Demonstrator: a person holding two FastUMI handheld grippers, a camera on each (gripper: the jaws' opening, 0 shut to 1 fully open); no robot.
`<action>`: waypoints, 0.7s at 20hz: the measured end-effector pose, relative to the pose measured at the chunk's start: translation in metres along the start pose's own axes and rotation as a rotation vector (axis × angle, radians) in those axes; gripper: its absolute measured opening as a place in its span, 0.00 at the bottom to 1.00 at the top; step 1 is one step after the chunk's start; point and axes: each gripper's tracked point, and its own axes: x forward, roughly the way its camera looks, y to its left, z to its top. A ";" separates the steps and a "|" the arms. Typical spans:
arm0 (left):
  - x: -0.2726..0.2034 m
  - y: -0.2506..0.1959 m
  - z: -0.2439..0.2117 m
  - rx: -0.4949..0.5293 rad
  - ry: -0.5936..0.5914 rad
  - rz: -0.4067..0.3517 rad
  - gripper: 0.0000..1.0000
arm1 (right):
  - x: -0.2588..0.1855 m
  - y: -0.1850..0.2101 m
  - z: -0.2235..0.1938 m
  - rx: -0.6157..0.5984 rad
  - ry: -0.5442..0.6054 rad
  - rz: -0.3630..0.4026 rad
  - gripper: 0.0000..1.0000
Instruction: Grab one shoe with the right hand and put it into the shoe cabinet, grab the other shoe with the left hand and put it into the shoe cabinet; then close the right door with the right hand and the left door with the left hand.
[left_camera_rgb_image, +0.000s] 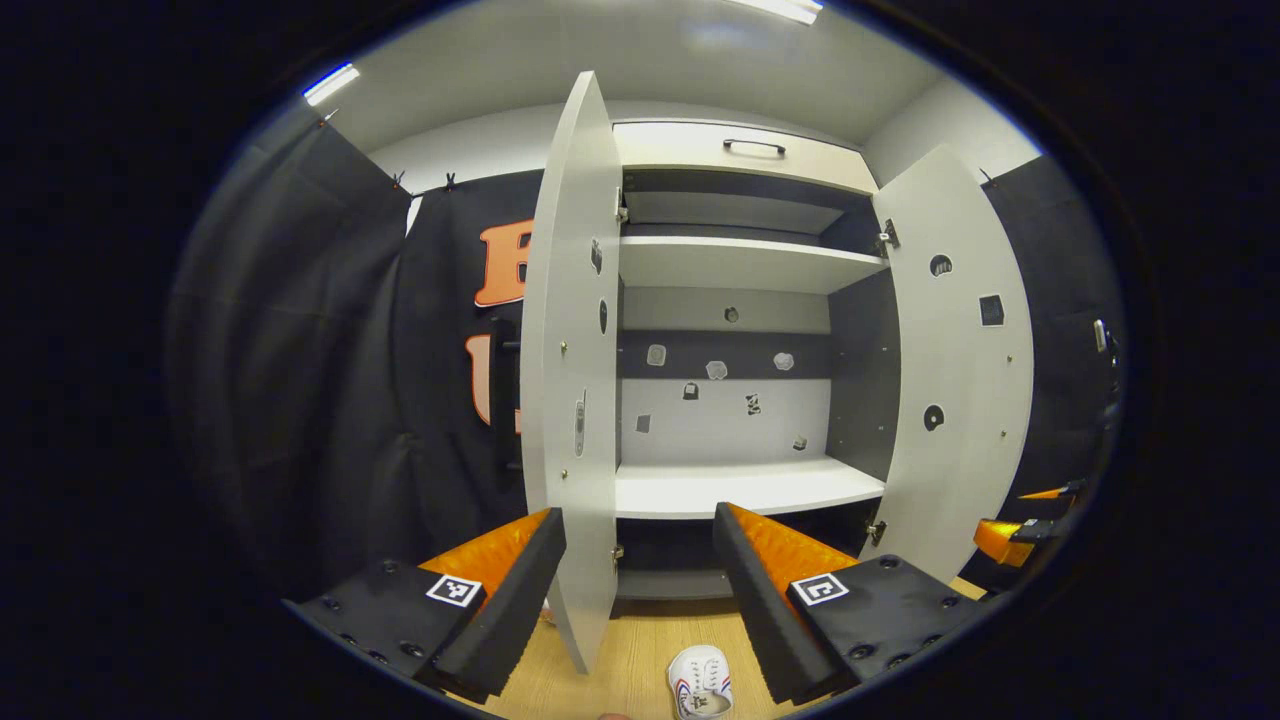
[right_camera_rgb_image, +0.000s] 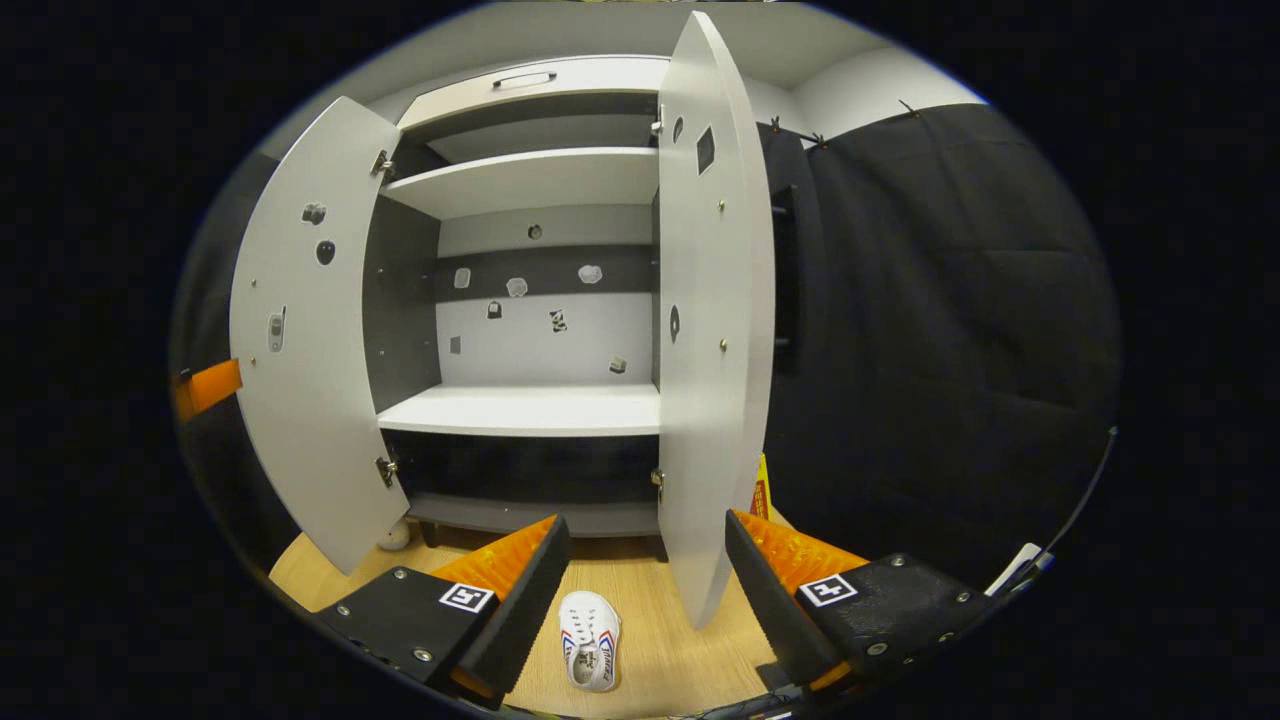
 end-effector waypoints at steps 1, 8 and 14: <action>0.001 0.001 0.000 -0.001 0.001 0.003 0.96 | 0.005 0.003 -0.013 -0.006 0.020 0.010 0.95; 0.001 0.009 -0.003 0.009 0.005 0.030 0.96 | 0.043 0.029 -0.113 -0.061 0.173 0.062 0.95; 0.000 0.016 -0.011 0.041 0.020 0.064 0.96 | 0.070 0.039 -0.214 -0.058 0.381 0.081 0.85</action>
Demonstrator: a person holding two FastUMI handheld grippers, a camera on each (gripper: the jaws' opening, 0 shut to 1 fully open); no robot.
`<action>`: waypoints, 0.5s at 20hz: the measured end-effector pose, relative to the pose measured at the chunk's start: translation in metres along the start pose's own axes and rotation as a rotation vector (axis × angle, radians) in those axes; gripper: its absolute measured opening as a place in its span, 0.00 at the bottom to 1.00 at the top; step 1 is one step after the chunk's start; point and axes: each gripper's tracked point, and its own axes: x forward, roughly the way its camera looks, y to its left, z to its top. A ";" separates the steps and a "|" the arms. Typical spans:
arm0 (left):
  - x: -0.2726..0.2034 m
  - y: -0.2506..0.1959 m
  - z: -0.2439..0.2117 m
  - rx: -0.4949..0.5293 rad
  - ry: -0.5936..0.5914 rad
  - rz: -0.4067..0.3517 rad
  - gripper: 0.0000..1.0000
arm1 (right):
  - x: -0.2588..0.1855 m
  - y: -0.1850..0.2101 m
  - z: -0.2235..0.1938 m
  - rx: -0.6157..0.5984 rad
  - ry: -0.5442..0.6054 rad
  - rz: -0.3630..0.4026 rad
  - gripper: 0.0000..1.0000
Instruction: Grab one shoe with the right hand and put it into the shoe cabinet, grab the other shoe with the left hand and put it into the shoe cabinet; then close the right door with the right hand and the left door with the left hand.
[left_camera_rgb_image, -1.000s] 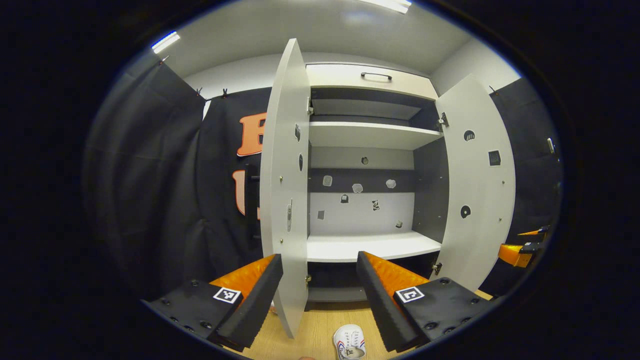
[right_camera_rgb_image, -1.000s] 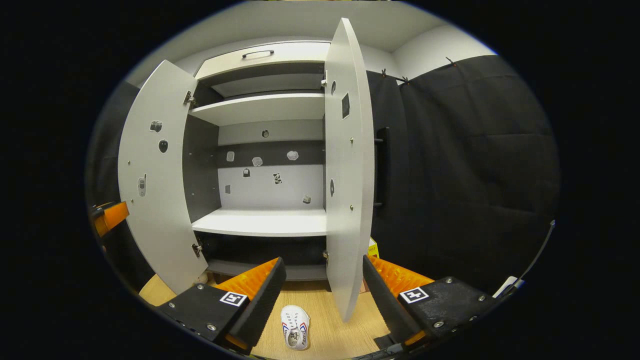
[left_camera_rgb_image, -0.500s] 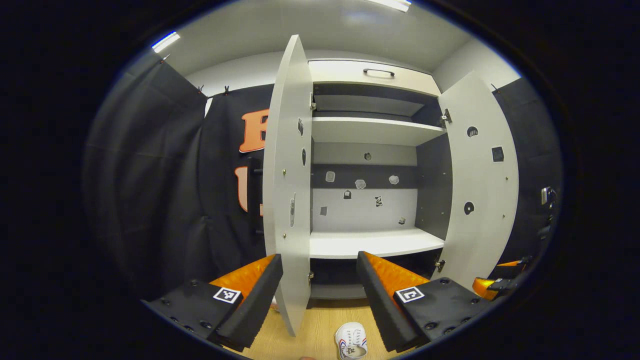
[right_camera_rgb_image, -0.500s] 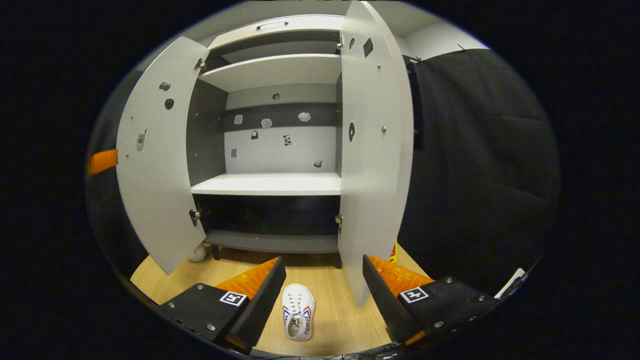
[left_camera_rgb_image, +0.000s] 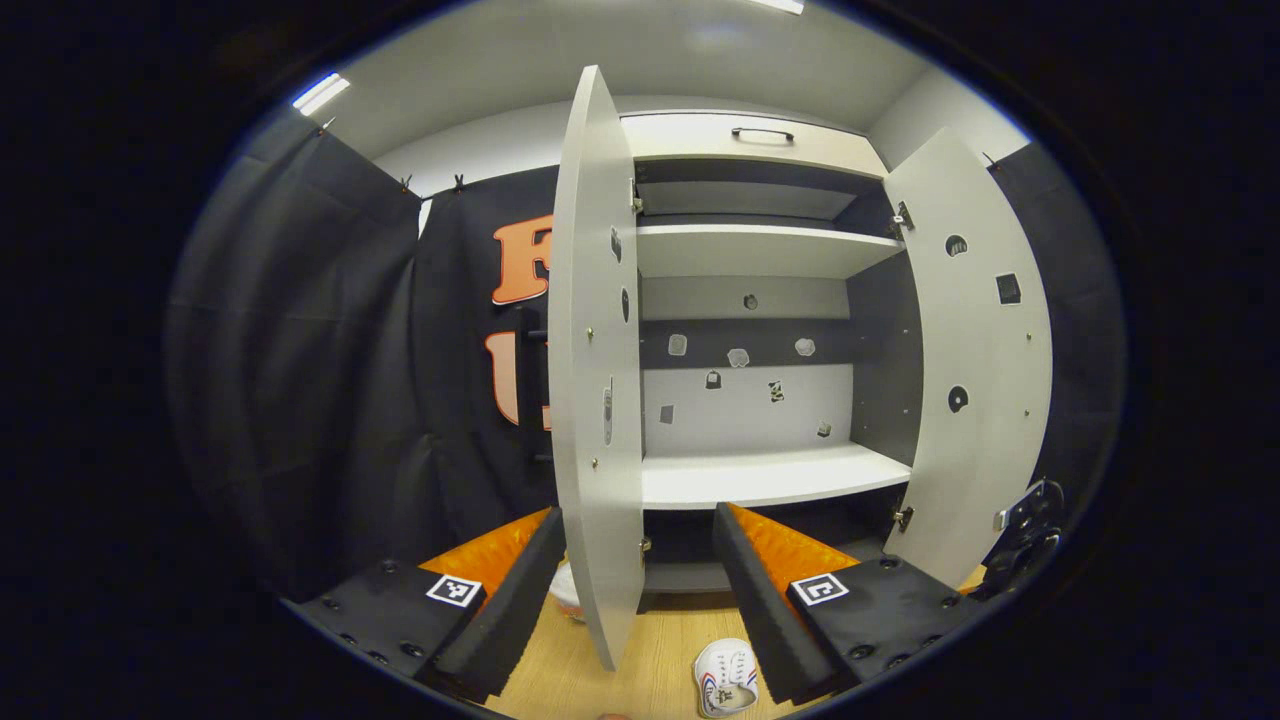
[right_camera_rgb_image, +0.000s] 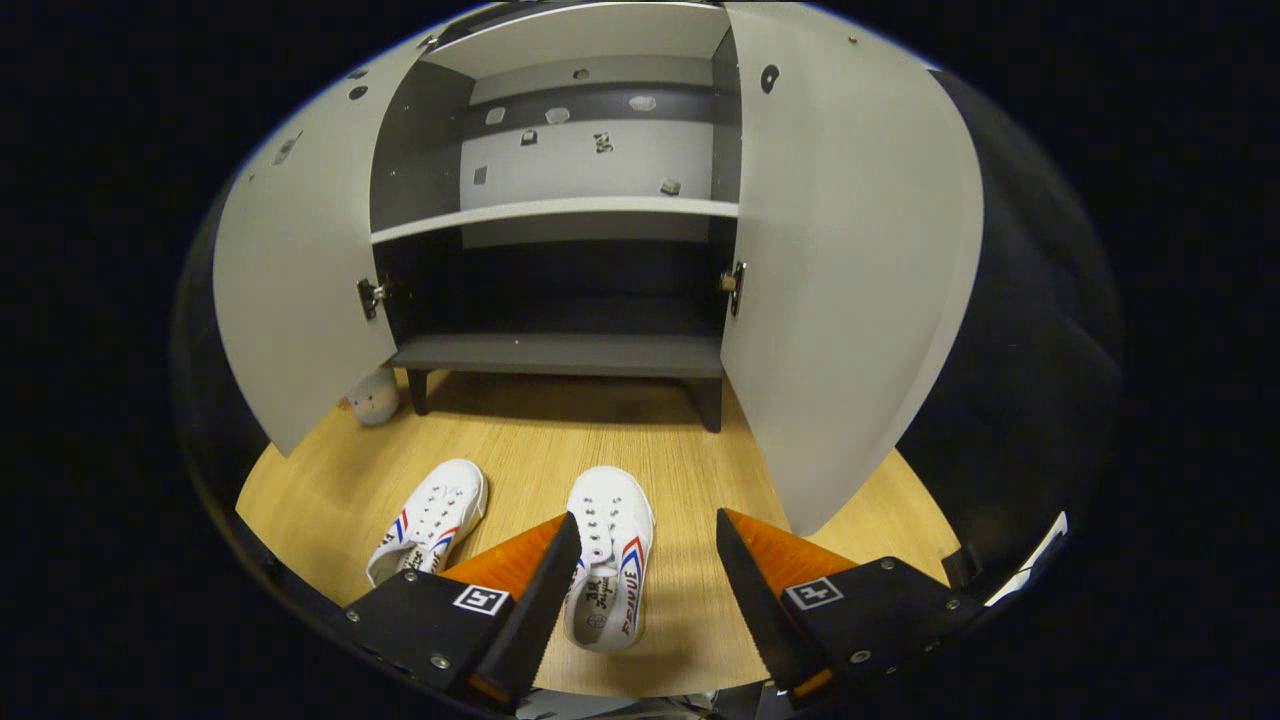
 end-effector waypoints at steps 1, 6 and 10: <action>0.000 0.001 -0.001 0.002 0.003 0.004 0.96 | 0.010 0.001 -0.012 0.009 0.030 0.008 0.83; -0.002 0.007 -0.003 0.012 0.015 0.030 0.94 | 0.052 0.001 -0.057 0.040 0.153 0.007 0.70; -0.003 0.014 -0.006 0.028 0.023 0.058 0.96 | 0.070 0.006 -0.087 0.058 0.246 0.011 0.54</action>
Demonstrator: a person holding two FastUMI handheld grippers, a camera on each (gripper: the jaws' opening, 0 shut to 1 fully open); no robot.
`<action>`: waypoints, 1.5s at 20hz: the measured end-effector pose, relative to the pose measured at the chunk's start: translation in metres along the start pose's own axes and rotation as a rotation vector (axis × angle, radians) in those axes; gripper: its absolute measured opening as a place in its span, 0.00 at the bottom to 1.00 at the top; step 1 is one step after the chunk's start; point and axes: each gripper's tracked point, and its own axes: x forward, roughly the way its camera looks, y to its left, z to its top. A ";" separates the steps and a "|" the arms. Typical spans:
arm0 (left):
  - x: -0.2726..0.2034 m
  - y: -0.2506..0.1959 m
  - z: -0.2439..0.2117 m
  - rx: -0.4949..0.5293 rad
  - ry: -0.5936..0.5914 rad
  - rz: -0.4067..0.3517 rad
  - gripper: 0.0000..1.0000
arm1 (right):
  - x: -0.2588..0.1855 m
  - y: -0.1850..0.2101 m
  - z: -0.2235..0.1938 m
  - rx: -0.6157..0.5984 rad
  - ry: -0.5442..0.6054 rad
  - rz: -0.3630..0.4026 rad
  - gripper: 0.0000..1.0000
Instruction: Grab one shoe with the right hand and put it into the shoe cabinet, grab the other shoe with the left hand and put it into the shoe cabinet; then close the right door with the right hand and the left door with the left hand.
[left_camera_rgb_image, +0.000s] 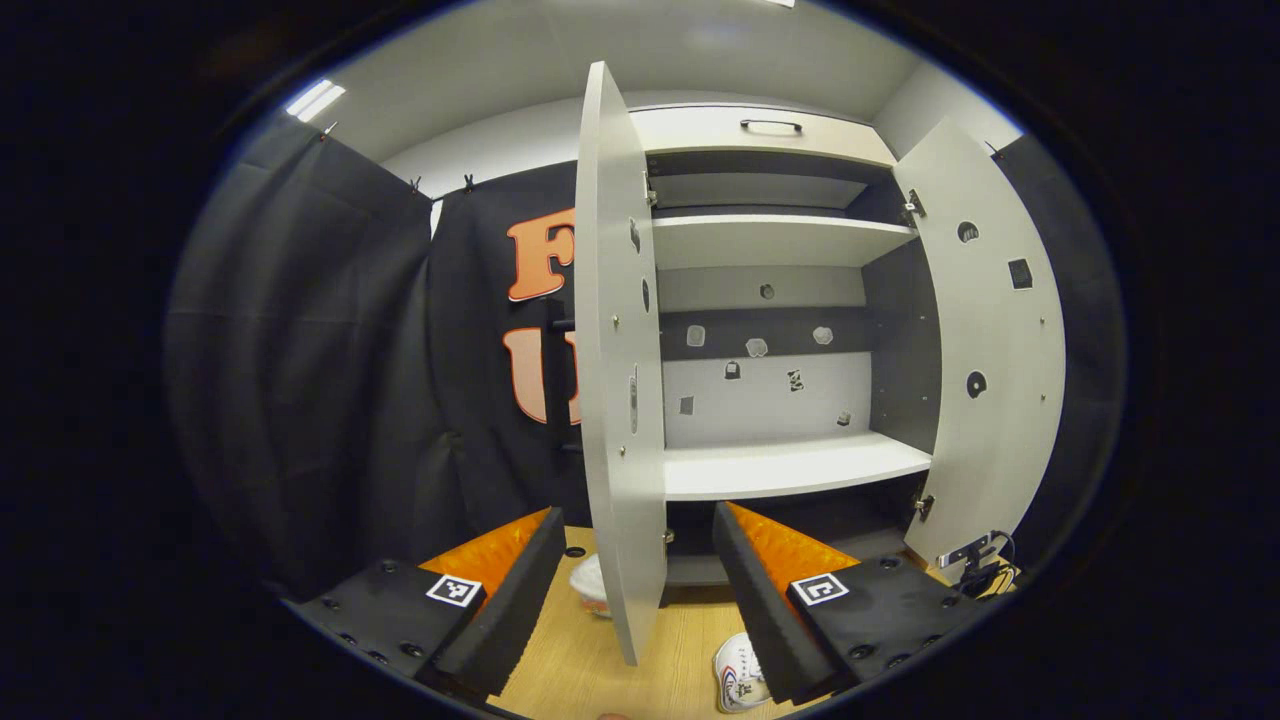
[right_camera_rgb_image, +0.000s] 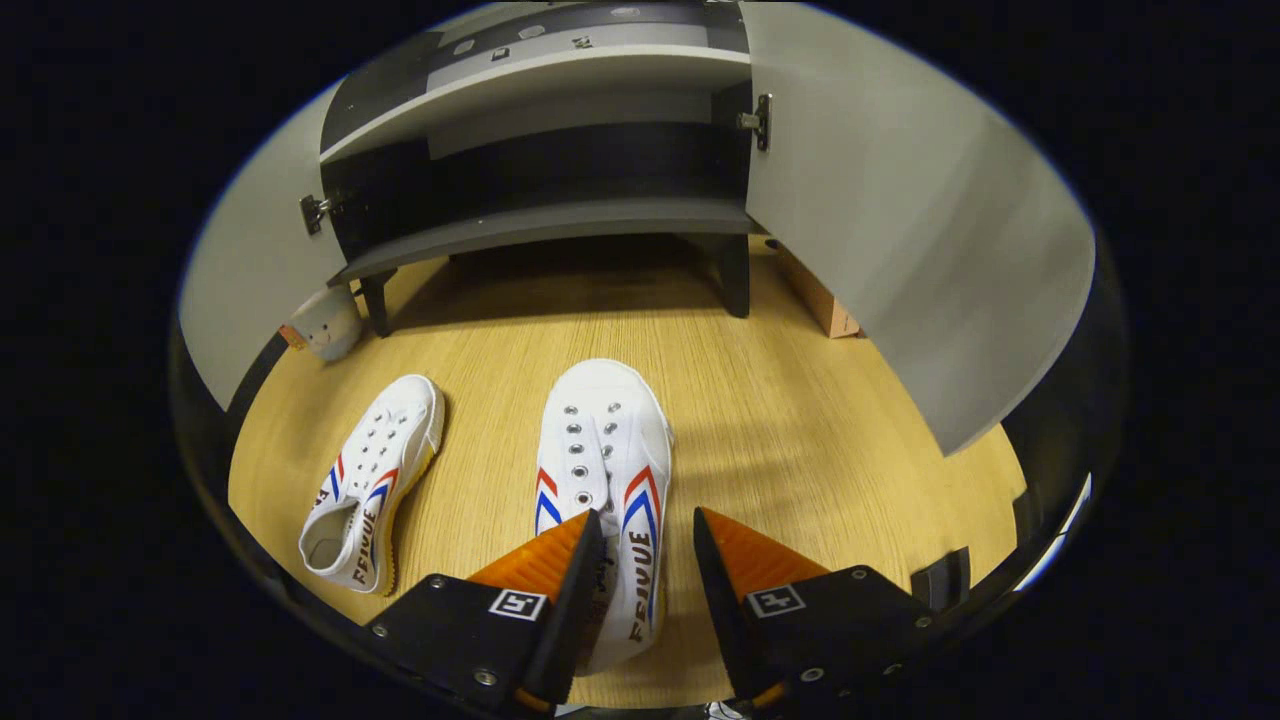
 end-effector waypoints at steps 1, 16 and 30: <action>-0.002 0.004 -0.002 0.004 0.002 0.006 0.96 | 0.004 0.001 -0.005 0.007 0.013 0.001 0.56; 0.000 0.002 -0.020 -0.001 0.037 -0.013 0.97 | 0.001 -0.005 0.001 0.074 0.048 -0.049 0.01; 0.007 -0.001 -0.026 -0.011 0.032 -0.042 0.97 | -0.110 0.028 0.130 0.099 -0.109 -0.003 0.00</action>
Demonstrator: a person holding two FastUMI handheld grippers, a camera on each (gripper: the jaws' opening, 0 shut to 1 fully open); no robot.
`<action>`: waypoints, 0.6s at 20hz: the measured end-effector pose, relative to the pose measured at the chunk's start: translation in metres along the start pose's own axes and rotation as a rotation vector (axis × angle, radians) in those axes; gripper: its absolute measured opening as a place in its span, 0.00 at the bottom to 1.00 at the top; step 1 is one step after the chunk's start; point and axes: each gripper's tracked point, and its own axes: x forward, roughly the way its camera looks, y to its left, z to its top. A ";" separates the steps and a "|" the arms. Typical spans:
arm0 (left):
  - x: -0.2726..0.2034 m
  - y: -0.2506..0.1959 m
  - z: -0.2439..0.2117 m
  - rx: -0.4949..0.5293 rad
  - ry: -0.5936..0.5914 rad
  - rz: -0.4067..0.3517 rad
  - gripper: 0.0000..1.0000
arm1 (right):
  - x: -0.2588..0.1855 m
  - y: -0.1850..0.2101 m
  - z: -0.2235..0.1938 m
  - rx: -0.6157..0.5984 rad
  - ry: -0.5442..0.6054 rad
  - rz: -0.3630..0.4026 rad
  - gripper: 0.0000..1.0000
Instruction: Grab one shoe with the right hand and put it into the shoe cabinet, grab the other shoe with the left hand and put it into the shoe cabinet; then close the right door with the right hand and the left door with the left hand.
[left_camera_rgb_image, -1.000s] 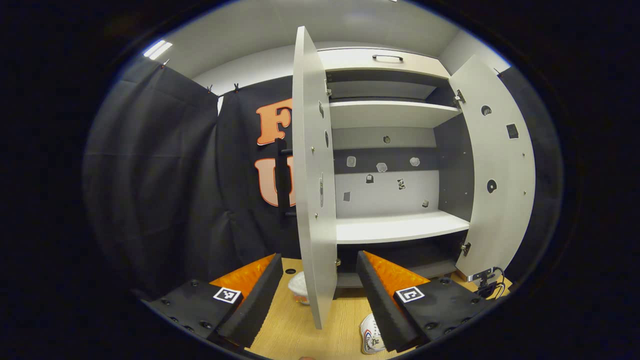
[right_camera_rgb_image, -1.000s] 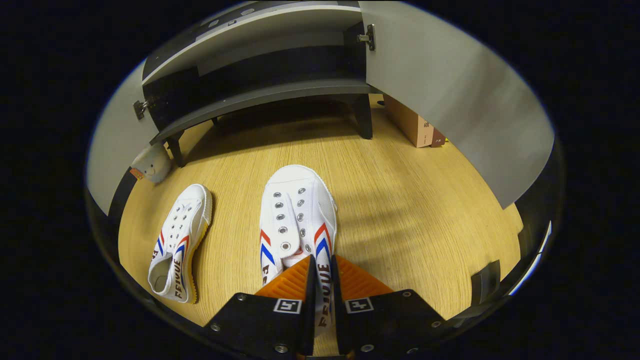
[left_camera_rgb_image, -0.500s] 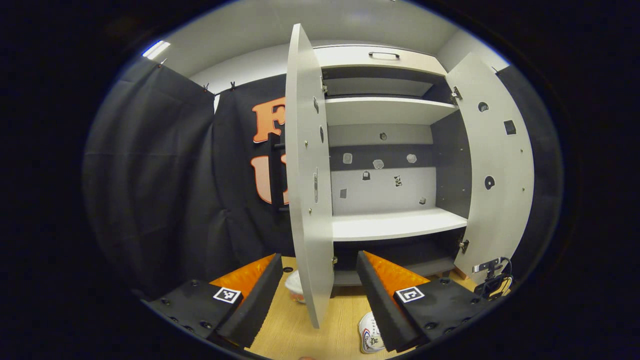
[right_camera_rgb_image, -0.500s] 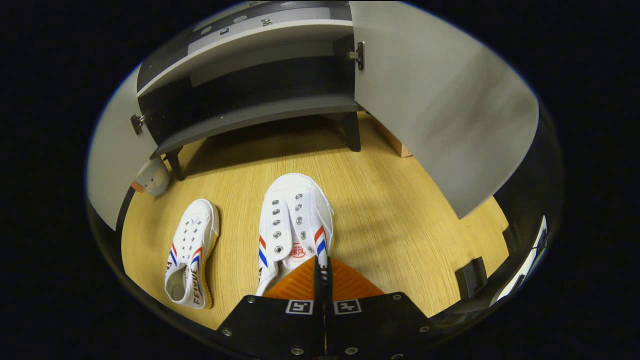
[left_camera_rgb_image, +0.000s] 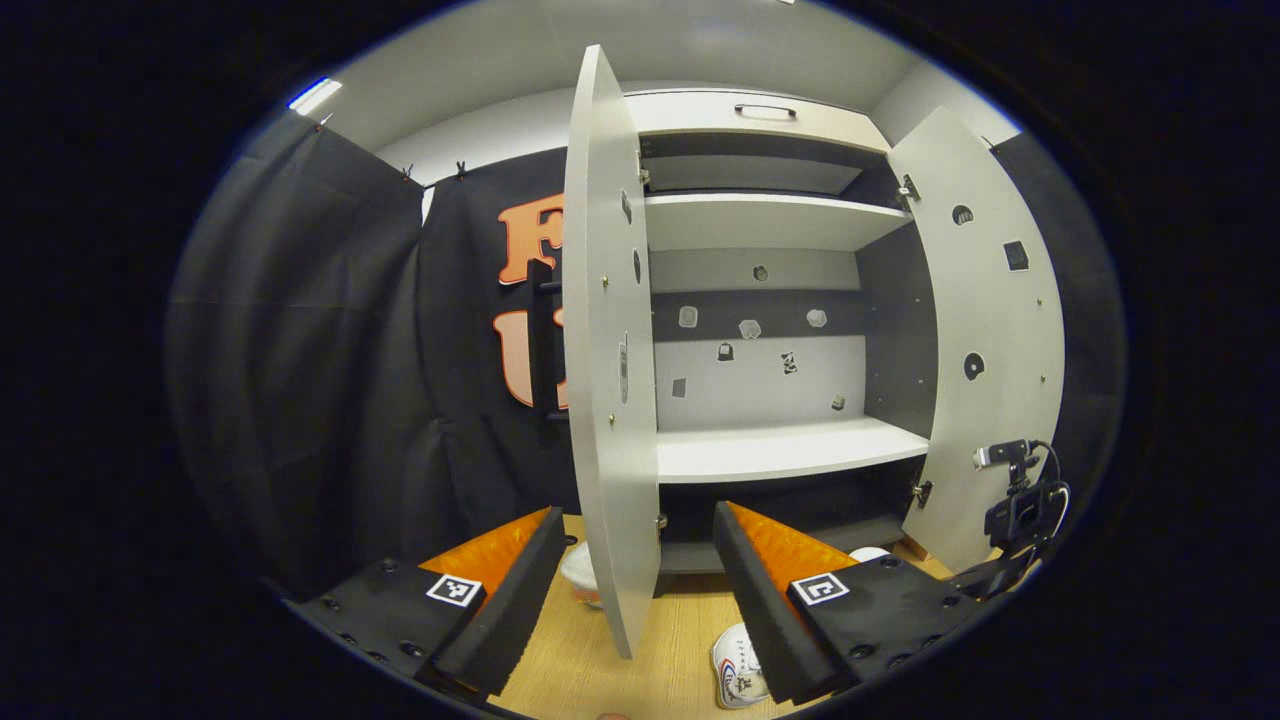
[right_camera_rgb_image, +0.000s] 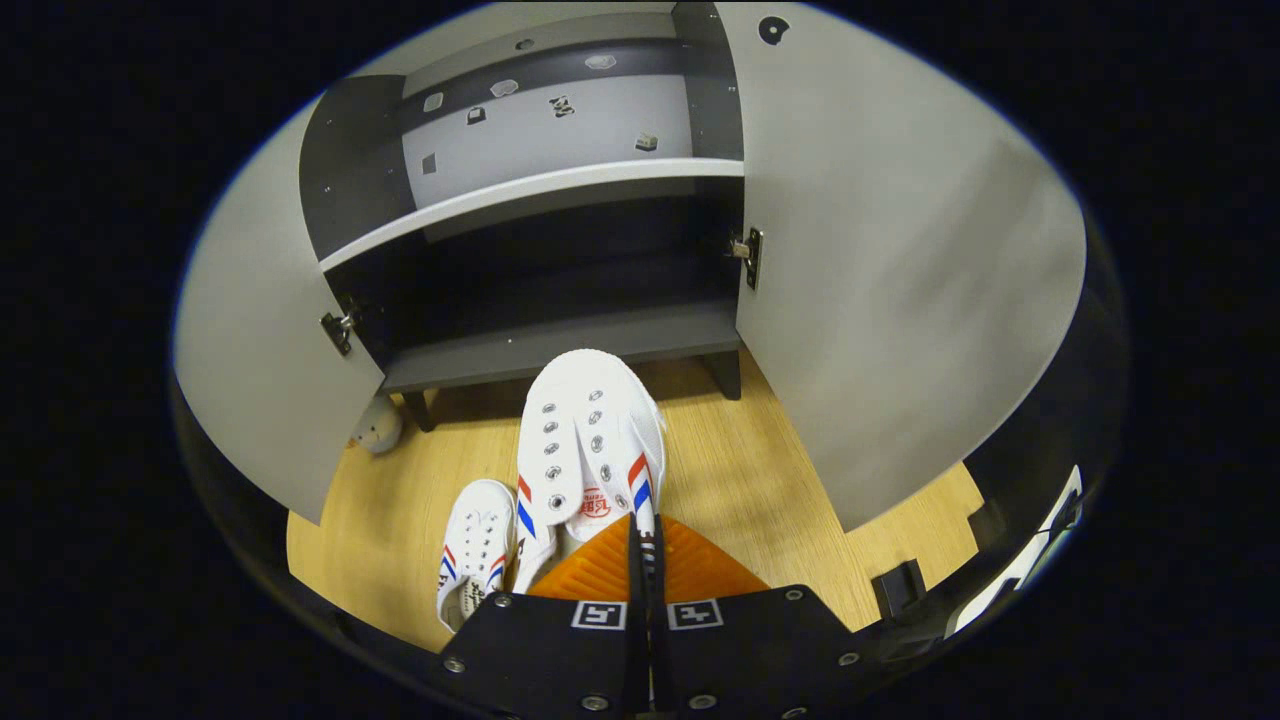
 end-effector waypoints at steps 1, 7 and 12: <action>0.000 0.001 -0.001 -0.003 0.001 -0.001 0.96 | -0.005 0.005 0.013 0.007 -0.013 0.006 0.00; 0.003 0.006 -0.009 -0.004 0.016 -0.001 0.96 | -0.027 0.032 0.085 0.036 -0.104 0.057 0.00; 0.008 0.010 -0.011 -0.004 0.015 0.002 0.94 | -0.023 0.046 0.140 0.047 -0.178 0.080 0.00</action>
